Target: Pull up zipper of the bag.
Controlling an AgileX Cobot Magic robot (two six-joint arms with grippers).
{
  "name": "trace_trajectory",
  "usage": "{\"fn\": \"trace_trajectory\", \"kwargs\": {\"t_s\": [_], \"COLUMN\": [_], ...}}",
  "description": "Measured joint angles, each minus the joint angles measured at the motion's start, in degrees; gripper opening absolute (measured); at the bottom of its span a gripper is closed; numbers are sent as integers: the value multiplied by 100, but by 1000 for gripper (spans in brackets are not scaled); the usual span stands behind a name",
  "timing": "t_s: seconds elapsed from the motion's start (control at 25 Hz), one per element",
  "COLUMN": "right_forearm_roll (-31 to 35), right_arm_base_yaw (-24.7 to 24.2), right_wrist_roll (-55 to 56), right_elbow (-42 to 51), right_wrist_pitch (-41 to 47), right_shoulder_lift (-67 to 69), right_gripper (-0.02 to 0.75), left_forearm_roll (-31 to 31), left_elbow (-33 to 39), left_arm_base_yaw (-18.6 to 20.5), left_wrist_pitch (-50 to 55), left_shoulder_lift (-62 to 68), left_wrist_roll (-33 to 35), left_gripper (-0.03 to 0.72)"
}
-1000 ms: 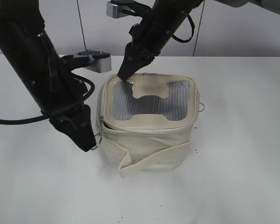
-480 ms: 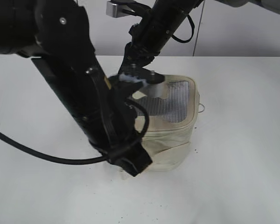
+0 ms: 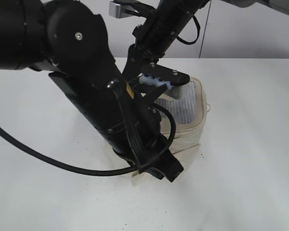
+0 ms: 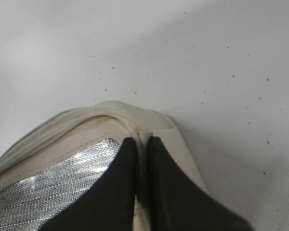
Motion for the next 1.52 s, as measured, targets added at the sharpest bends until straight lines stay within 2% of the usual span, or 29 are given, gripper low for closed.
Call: {"fn": "trace_trajectory", "kwargs": {"t_s": [0.16,0.28,0.36,0.48,0.52,0.6,0.76,0.84,0.96,1.2,1.36,1.52], "right_forearm_roll": [0,-6,-31,-173,-213,-302,-695,-945,-1287,-1611,-1627,-1632], "right_arm_base_yaw": [0,0,0,-17,-17,-25,-43,-62,-165,-571,-890,-1146], "right_wrist_roll": [112,394,641,1085,1219,1375,1702,1908,2252,2721,2839,2845], "right_elbow": [0,0,-6,-11,-11,-11,-11,-11,-11,-11,-11,223], "right_wrist_pitch": [0,0,-6,-34,-34,-38,-48,-48,-48,-52,-52,-75], "right_shoulder_lift": [0,0,0,-24,-31,-73,-300,-414,-566,-803,-969,-1242], "right_gripper": [40,71,160,345,397,452,482,483,484,484,484,484], "left_forearm_roll": [12,58,95,286,456,992,2221,2483,2522,2140,1385,691], "left_elbow": [0,-35,-142,-287,-323,-417,-538,-595,-660,-733,-1087,-1626], "left_arm_base_yaw": [-6,-6,-12,-48,-73,-84,-48,98,496,1425,1884,2076], "left_wrist_pitch": [25,205,424,688,729,777,770,745,528,-467,-562,-520], "left_shoulder_lift": [0,0,-13,-162,-261,-458,-813,-910,-922,-846,-463,63], "left_wrist_roll": [-26,-26,-48,-147,-219,-442,-1077,-1177,-1244,-1091,-462,296], "left_gripper": [6,69,179,365,401,445,465,466,466,467,467,470]}}
